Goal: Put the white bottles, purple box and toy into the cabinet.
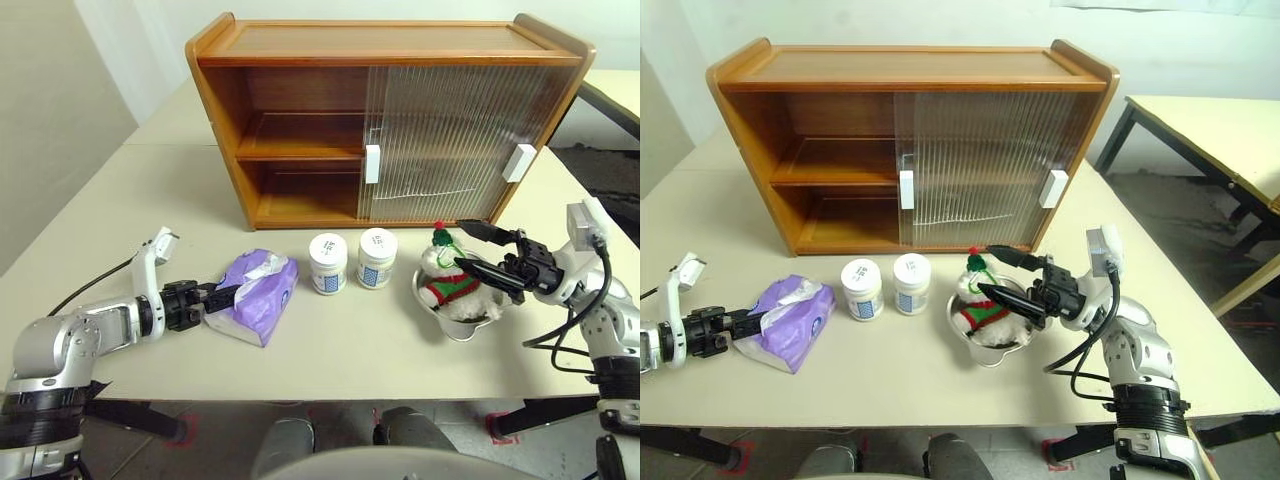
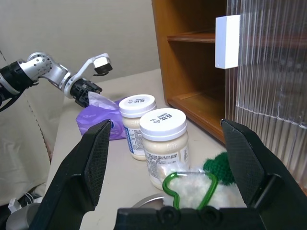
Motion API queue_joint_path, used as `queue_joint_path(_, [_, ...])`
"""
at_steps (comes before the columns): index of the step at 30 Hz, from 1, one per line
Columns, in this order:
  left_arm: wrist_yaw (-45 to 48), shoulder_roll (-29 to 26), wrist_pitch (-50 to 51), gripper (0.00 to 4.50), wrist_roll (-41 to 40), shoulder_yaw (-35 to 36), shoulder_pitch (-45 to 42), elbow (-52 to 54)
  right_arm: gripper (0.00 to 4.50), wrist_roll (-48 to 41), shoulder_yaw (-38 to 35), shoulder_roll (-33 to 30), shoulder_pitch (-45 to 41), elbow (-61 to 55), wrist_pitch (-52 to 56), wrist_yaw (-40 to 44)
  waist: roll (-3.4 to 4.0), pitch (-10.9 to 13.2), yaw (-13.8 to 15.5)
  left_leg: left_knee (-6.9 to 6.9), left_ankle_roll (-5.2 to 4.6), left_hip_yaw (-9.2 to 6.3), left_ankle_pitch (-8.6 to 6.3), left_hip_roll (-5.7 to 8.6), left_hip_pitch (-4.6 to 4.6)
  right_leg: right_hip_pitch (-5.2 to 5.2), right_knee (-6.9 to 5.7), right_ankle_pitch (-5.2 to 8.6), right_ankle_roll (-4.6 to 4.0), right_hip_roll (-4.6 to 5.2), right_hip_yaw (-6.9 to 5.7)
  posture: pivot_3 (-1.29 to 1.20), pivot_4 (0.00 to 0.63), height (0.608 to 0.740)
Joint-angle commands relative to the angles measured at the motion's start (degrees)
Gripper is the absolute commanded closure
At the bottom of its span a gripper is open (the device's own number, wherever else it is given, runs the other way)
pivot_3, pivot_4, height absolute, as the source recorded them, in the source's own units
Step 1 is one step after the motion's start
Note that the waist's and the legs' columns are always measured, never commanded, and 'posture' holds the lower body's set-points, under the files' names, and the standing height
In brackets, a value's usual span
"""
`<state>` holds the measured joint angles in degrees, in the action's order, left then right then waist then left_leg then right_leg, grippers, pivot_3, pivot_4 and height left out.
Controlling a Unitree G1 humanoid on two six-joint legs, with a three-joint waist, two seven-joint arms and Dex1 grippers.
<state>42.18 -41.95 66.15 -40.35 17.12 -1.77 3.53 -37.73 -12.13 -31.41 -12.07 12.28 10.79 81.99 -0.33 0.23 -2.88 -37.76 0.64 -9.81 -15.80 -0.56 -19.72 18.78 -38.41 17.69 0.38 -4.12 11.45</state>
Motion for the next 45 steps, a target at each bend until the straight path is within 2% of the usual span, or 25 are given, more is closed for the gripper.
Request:
queue_joint_path(1, [-0.7,0.7,0.7,0.96,0.2,0.1,0.6,-2.4,0.0,0.8,0.4,-0.4,-0.4,0.3,-0.5,0.2,0.01,0.0,0.0,0.0,0.0,0.0,0.0,0.0,0.01,0.0,0.0,0.0,0.0,0.0,0.0,-0.1,0.0,0.74])
queue_joint_path(11, [-2.0,6.6,-0.8,4.49,-8.3,11.5,-2.1,-0.6,0.0,-0.4,0.4,0.4,0.1,-1.1,0.4,-0.2,-0.04,0.0,0.1,0.01,0.06,-0.01,0.04,-0.01,-0.08,-0.11,0.0,0.0,0.0,-0.01,-0.02,-0.07,0.0,0.74])
queue_joint_path(14, [-4.8,8.5,1.2,4.49,-12.9,15.3,-3.3,2.3,0.0,-1.6,0.1,0.9,1.5,-3.4,1.3,-0.3,-0.07,0.0,0.4,0.01,0.38,0.0,0.29,-0.01,-0.08,-0.25,0.0,0.01,0.02,-0.01,-0.01,-0.07,0.0,0.74])
queue_joint_path(20, [-12.2,12.0,3.8,4.49,-22.9,19.8,-8.0,6.6,0.0,-2.5,0.2,1.4,3.3,-6.6,2.5,-1.5,-0.17,0.1,1.0,-0.03,0.36,0.07,0.31,0.0,-0.04,-0.34,0.0,0.02,0.06,-0.04,0.03,-0.06,0.0,0.74])
queue_joint_path(28, [-23.6,16.9,0.2,4.49,-35.3,20.9,-15.7,7.1,0.0,-2.7,0.0,0.7,4.1,-7.7,3.2,-2.0,-0.33,0.1,1.3,-0.1,0.28,0.28,0.34,-0.01,0.08,-0.48,-0.01,-0.08,0.28,-0.04,0.2,-0.07,0.0,0.74])
queue_joint_path(32, [-28.1,18.6,-3.9,4.49,-34.7,18.7,-19.6,5.9,0.0,-3.3,-0.5,0.5,4.2,-8.0,3.8,-2.1,-0.45,0.2,1.3,-0.12,0.23,0.45,0.35,-0.01,0.25,-0.64,0.0,-0.12,0.42,-0.04,0.31,-0.07,0.0,0.74])
queue_joint_path(36, [-34.6,22.9,-10.2,4.49,-32.0,15.6,-26.6,4.8,0.0,-5.6,-1.1,1.4,5.3,-10.8,5.3,-3.5,-0.86,0.5,1.5,-0.18,0.03,0.6,0.28,0.03,0.51,-0.88,0.01,-0.09,0.53,-0.04,0.4,-0.07,0.0,0.74])
queue_joint_path(45, [-39.5,28.5,-22.2,4.49,-24.7,11.9,-30.2,1.2,0.0,-7.0,-0.2,3.5,7.1,-14.6,6.1,-6.6,-1.18,0.7,0.8,-0.19,-0.2,0.69,0.14,0.05,0.63,-1.06,0.11,0.05,0.84,-0.03,0.46,-0.08,0.0,0.74])
